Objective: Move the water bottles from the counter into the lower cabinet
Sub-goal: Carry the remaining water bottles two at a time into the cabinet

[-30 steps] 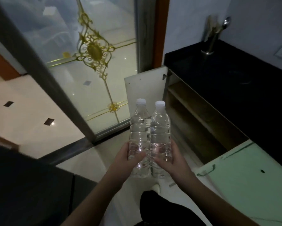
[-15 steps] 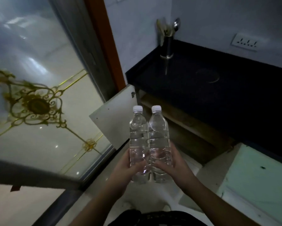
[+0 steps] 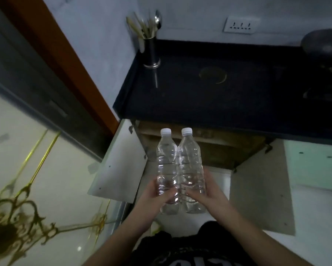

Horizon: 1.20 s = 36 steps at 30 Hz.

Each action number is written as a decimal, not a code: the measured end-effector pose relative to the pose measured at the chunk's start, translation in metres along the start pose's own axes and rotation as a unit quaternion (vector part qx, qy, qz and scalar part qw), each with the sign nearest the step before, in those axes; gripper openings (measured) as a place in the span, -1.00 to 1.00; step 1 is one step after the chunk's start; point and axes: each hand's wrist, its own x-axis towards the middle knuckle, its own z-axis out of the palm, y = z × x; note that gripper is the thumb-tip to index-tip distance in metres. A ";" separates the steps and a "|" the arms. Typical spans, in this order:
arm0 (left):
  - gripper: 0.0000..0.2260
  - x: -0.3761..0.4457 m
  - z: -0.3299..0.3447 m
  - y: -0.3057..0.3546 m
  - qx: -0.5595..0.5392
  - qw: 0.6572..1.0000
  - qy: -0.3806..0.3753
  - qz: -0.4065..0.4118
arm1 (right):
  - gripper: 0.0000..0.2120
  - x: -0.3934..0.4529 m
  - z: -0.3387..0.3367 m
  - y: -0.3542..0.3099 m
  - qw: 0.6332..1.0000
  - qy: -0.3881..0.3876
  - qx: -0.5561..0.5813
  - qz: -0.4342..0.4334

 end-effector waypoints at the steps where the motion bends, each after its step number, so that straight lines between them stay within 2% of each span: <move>1: -0.70 0.007 -0.007 0.000 0.005 1.000 -0.014 -0.009 | -0.44 0.002 0.006 -0.001 1.000 0.013 0.005 0.008; 6: -0.40 0.045 -0.017 -0.011 0.018 0.997 -0.037 -0.071 | -0.37 0.008 0.017 0.017 0.993 0.094 0.029 0.061; 10: -0.60 0.068 -0.012 -0.023 0.046 0.992 -0.048 -0.107 | -0.39 0.012 0.010 0.039 0.986 0.126 0.054 0.097; 12: -0.63 0.077 -0.010 -0.030 0.079 0.988 -0.056 -0.121 | -0.38 0.016 0.004 0.054 0.981 0.137 0.068 0.117; 18: -0.66 0.117 -0.001 -0.039 0.147 0.980 -0.004 -0.133 | -0.26 0.040 -0.025 0.089 0.971 0.152 0.059 0.173; 24: -0.71 0.165 0.027 -0.053 0.192 0.973 0.060 -0.117 | -0.24 0.081 -0.054 0.124 0.963 0.185 0.032 0.194; 27: -0.70 0.191 0.036 -0.064 0.203 0.968 0.092 -0.114 | -0.30 0.106 -0.067 0.143 0.959 0.208 0.020 0.193; 31: -0.78 0.231 0.043 -0.088 0.218 0.963 0.130 -0.089 | -0.39 0.140 -0.077 0.181 0.948 0.250 0.006 0.194; 33: -0.77 0.254 0.041 -0.106 0.230 0.958 0.151 -0.078 | -0.48 0.158 -0.079 0.204 0.946 0.268 -0.010 0.185; 36: -0.73 0.296 0.035 -0.133 0.236 0.954 0.174 -0.069 | -0.49 0.188 -0.081 0.239 0.936 0.309 -0.035 0.167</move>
